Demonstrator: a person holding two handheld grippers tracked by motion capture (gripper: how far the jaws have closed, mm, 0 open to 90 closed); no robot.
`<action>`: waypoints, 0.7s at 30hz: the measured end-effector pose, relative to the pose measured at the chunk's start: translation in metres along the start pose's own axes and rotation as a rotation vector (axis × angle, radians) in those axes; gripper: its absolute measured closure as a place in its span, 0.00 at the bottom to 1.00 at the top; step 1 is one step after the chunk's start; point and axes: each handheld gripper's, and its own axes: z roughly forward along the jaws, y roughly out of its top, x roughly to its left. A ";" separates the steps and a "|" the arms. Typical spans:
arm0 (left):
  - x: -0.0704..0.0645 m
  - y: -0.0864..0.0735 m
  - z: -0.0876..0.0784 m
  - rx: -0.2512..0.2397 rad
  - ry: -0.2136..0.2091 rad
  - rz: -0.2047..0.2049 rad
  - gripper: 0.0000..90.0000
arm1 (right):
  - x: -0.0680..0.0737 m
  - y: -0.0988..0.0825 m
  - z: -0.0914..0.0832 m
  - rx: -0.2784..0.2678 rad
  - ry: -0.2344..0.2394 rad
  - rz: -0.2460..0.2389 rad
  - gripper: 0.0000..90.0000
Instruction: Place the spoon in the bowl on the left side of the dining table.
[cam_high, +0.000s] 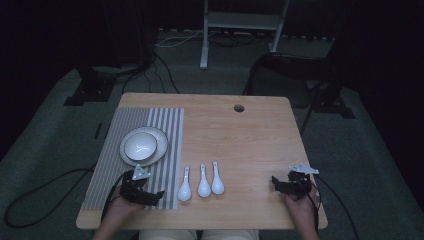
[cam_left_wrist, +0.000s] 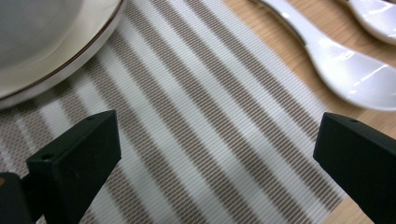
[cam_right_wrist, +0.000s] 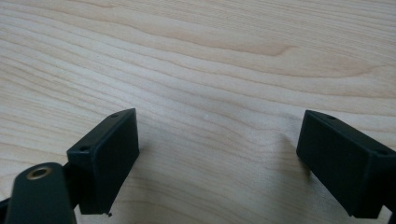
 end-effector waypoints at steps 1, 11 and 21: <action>-0.002 0.002 0.001 0.003 -0.008 0.007 0.01 | 0.000 0.000 0.000 0.000 0.000 0.000 0.14; -0.016 0.023 0.010 0.000 -0.043 0.039 0.01 | 0.000 0.000 0.000 0.000 0.000 0.000 0.14; -0.033 0.044 0.022 0.005 -0.070 0.096 0.04 | 0.000 0.000 0.000 0.000 0.000 0.001 0.14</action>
